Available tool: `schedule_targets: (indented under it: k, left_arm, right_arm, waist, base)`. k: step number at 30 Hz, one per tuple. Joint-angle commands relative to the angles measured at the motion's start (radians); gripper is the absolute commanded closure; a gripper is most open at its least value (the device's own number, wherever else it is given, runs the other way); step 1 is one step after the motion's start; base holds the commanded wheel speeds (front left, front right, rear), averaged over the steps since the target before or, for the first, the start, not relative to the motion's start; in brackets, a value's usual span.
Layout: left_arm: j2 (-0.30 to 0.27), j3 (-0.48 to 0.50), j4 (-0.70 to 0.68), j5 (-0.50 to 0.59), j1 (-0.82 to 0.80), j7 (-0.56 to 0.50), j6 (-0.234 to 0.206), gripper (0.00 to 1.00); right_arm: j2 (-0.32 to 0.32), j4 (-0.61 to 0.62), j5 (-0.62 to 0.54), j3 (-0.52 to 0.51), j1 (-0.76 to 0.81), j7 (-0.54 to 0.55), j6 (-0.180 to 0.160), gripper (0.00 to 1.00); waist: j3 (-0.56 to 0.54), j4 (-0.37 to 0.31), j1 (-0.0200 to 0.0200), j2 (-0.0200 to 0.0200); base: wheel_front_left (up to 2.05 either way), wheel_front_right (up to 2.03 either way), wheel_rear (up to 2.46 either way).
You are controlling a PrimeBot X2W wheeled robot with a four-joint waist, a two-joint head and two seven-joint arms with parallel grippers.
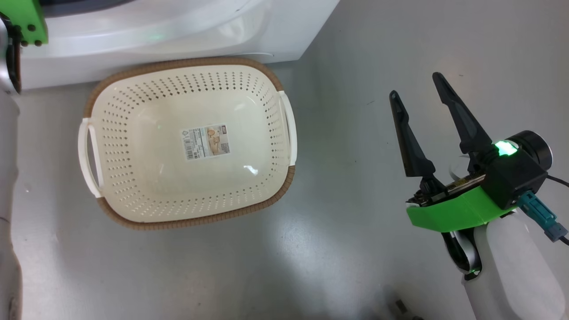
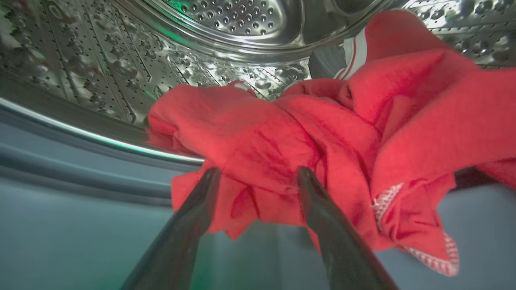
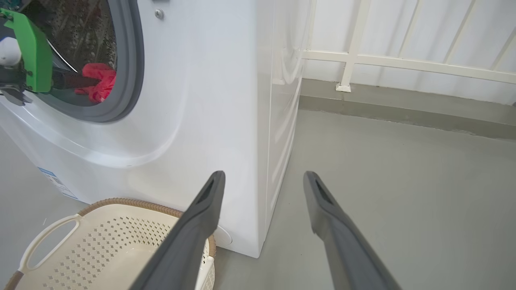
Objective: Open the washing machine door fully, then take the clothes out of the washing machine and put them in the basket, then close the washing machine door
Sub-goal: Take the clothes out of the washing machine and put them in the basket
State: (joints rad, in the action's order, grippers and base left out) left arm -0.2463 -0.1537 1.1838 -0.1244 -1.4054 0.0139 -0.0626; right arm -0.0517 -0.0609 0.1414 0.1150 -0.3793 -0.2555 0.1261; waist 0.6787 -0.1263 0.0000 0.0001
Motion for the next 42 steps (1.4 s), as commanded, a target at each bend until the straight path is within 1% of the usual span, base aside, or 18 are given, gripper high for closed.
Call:
schedule_targets:
  k: [1,6,7,8,9,10,18,30,37,42]
  left_arm:
    - [-0.058,-0.001,-0.006,0.01,-0.023,-0.015,-0.01,0.0]
    - [-0.069,-0.023,0.016,0.022,-0.036,-0.039,-0.013,0.0]
    - [-0.071,-0.028,0.019,0.024,-0.038,-0.04,-0.012,0.06]
    - [-0.072,-0.031,0.02,0.025,-0.039,-0.04,-0.012,0.51]
    - [-0.074,-0.033,0.021,0.025,-0.041,-0.038,-0.012,0.66]
    - [-0.076,-0.036,0.022,0.026,-0.043,-0.035,-0.011,1.0]
    - [-0.077,-0.047,0.016,0.018,-0.054,0.024,-0.008,1.0]
    - [-0.052,-0.031,-0.004,-0.027,-0.032,0.128,-0.019,1.0]
    - [-0.034,-0.007,-0.027,-0.075,0.026,0.197,0.008,1.0]
    - [-0.023,0.012,-0.083,-0.107,0.095,0.237,0.023,1.0]
  right_arm:
    - [0.001,0.024,0.02,0.025,0.006,-0.006,0.005,0.0]
    - [0.001,0.024,0.03,0.027,0.004,-0.006,0.005,0.0]
    - [0.001,0.024,0.032,0.027,0.003,-0.006,0.005,0.0]
    - [0.001,0.024,0.033,0.027,0.003,-0.006,0.005,0.0]
    - [0.001,0.024,0.034,0.027,0.002,-0.006,0.005,0.0]
    - [0.001,0.024,0.035,0.026,0.001,-0.006,0.005,0.0]
    - [0.001,0.017,0.037,0.019,-0.001,-0.006,0.005,0.0]
    - [0.001,0.014,0.034,0.009,0.002,-0.006,0.005,0.0]
    - [0.001,0.011,0.028,0.0,0.008,-0.006,0.005,0.0]
    - [0.001,0.012,0.021,-0.004,0.014,-0.006,0.005,0.0]
  waist:
    - [0.002,-0.005,0.0,-0.0001]
    - [0.008,-0.015,0.0,-0.0001]
    - [0.009,-0.016,0.0,-0.0001]
    - [0.011,-0.017,0.0,-0.0001]
    - [0.012,-0.018,0.0,-0.0001]
    - [0.013,-0.019,0.0,-0.0001]
    - [0.01,-0.013,0.0,-0.0001]
    - [-0.009,0.012,0.0,-0.0001]
    - [-0.038,0.033,0.0,-0.0001]
    - [-0.065,0.047,0.0,-0.0001]
  base:
    - [0.0,0.0,0.0]
    - [0.0,0.0,0.0]
    - [0.0,0.0,0.0]
    - [0.0,0.0,0.0]
    - [0.0,0.0,0.0]
    - [0.0,0.0,0.0]
    - [0.0,0.0,0.0]
    - [0.0,0.0,0.0]
    - [0.0,0.0,0.0]
    - [0.0,0.0,0.0]
